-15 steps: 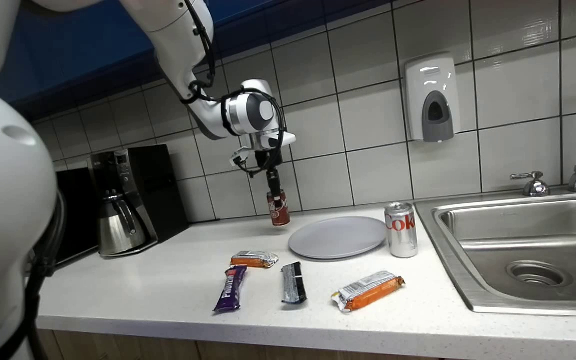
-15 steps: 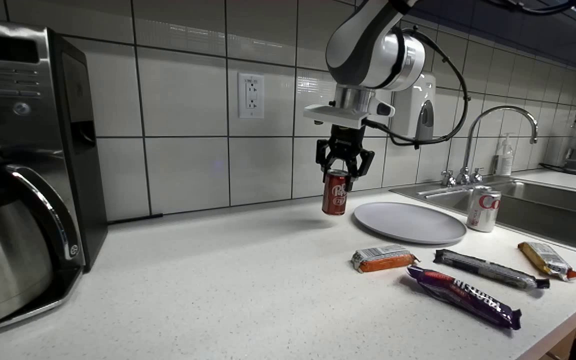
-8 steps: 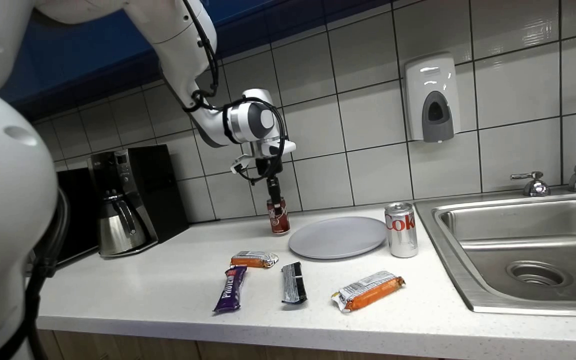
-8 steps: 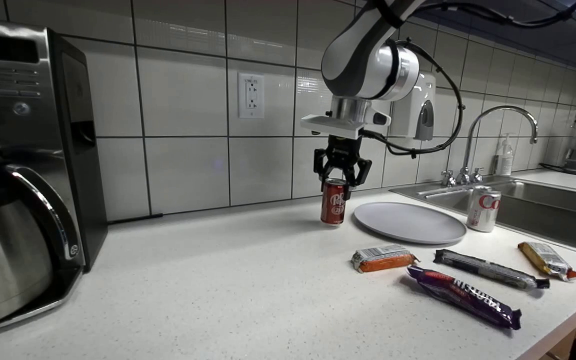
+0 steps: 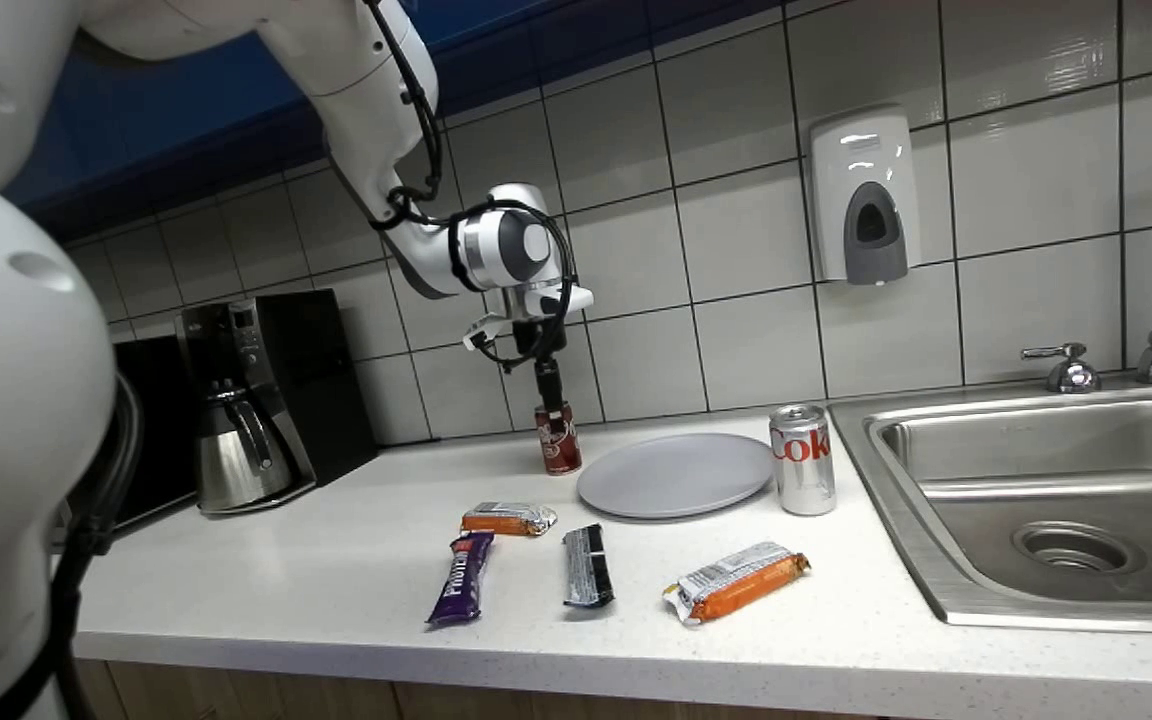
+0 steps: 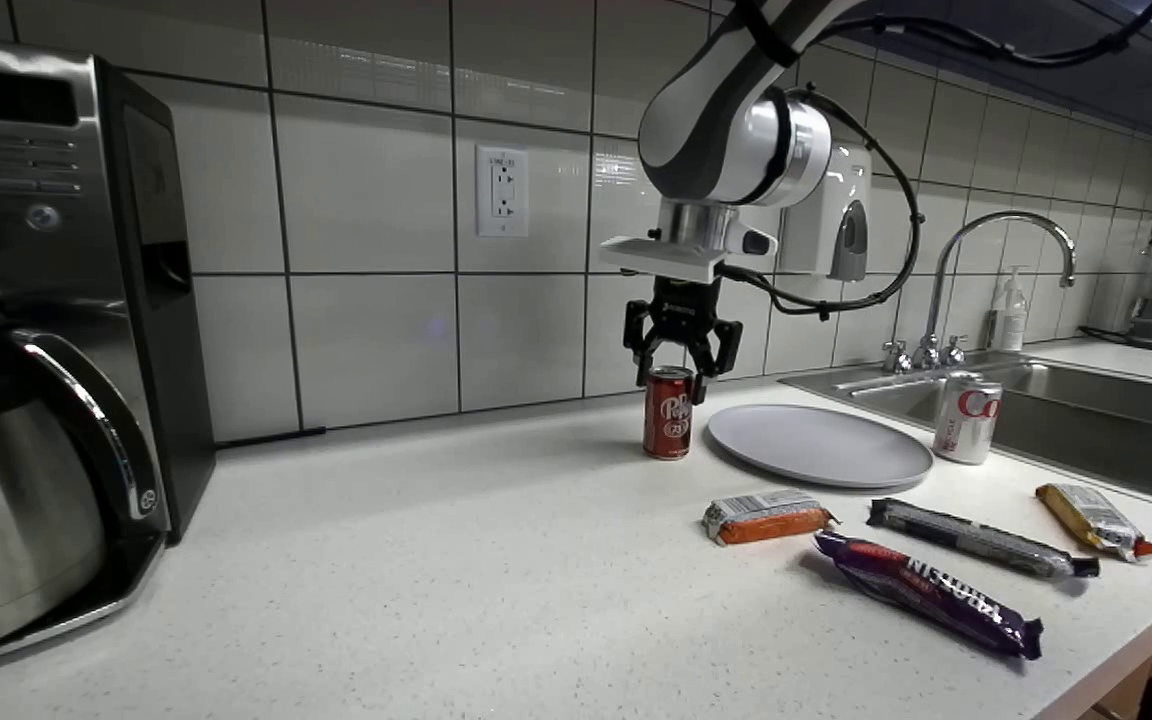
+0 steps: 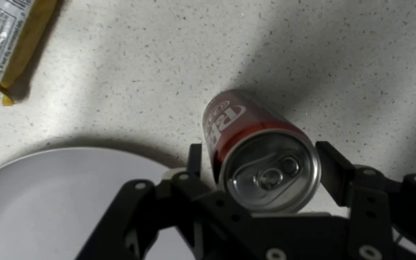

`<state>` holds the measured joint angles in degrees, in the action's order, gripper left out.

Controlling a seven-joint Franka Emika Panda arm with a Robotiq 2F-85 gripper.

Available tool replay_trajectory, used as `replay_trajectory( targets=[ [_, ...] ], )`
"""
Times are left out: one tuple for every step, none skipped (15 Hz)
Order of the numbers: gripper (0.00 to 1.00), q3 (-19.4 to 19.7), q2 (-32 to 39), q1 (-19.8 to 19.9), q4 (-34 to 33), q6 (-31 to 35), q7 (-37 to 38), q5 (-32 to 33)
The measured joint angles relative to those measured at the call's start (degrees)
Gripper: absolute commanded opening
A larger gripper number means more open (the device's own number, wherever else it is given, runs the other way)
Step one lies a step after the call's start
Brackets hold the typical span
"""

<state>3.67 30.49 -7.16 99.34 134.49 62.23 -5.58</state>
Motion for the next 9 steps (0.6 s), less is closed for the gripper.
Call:
replay_trajectory(
  targets=[
    [1.0,0.0,0.0,0.0,-0.3,-0.4,-0.1,0.0],
    [1.0,0.0,-0.1,0.0,-0.7,-0.8,-0.1,0.1],
    [1.0,0.0,-0.2,0.0,-0.8,-1.0,-0.2,0.2],
    [1.0,0.0,-0.3,0.0,-1.0,-1.3,-0.3,0.3],
    [1.0,0.0,-0.5,0.0,-1.1,-1.6,-0.4,0.4],
    [1.0,0.0,-0.5,0.0,-1.2,-1.9,-0.4,0.4],
    [1.0,0.1,-0.6,0.0,-1.3,-2.1,-0.4,0.5],
    [1.0,0.1,-0.7,0.0,-1.3,-2.3,-0.4,0.6],
    [1.0,0.2,-0.7,0.0,-1.3,-2.6,-0.4,0.8]
  ],
)
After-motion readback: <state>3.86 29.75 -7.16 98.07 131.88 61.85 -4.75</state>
